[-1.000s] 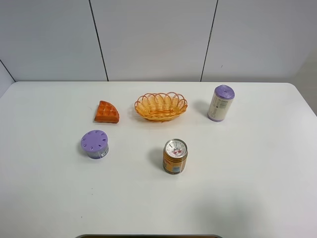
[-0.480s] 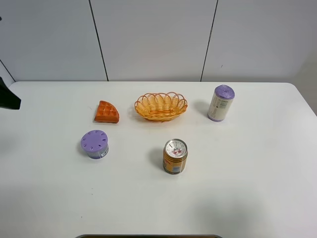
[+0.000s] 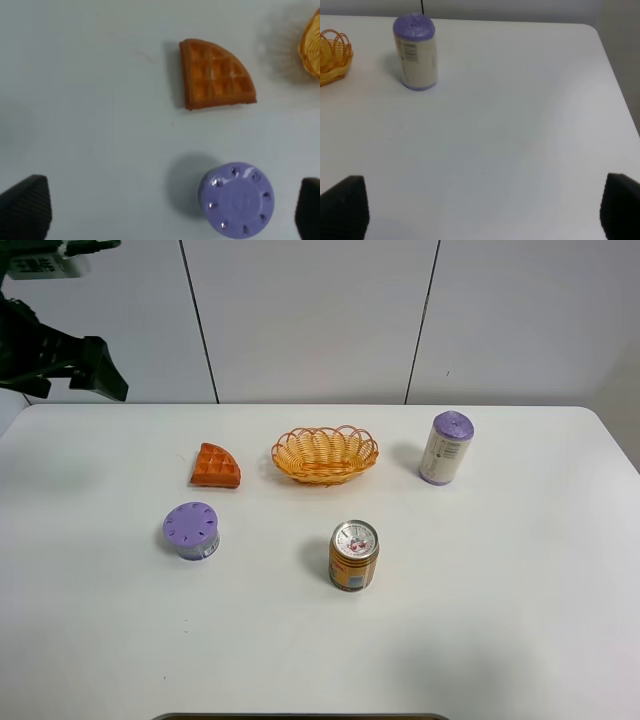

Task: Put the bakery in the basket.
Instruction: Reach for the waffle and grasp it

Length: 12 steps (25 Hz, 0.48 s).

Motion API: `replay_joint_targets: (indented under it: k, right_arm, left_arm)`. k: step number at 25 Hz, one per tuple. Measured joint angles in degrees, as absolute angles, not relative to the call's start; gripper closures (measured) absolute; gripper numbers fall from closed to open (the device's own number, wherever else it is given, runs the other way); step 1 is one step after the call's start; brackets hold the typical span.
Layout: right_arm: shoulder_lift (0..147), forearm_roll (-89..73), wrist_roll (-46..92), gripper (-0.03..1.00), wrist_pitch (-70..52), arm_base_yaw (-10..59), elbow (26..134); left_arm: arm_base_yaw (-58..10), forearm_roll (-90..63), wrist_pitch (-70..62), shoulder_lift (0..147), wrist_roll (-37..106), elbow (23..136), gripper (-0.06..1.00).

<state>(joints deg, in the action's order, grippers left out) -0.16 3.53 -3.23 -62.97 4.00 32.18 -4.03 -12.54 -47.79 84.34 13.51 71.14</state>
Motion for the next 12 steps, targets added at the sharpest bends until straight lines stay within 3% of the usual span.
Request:
replay_joint_targets:
  k: [12]
  right_arm:
    - [-0.2,3.5,-3.2,0.05,-63.0,4.0,32.2]
  left_arm:
    - [-11.3,-11.7,-47.2,103.7,7.8,85.7,-0.05]
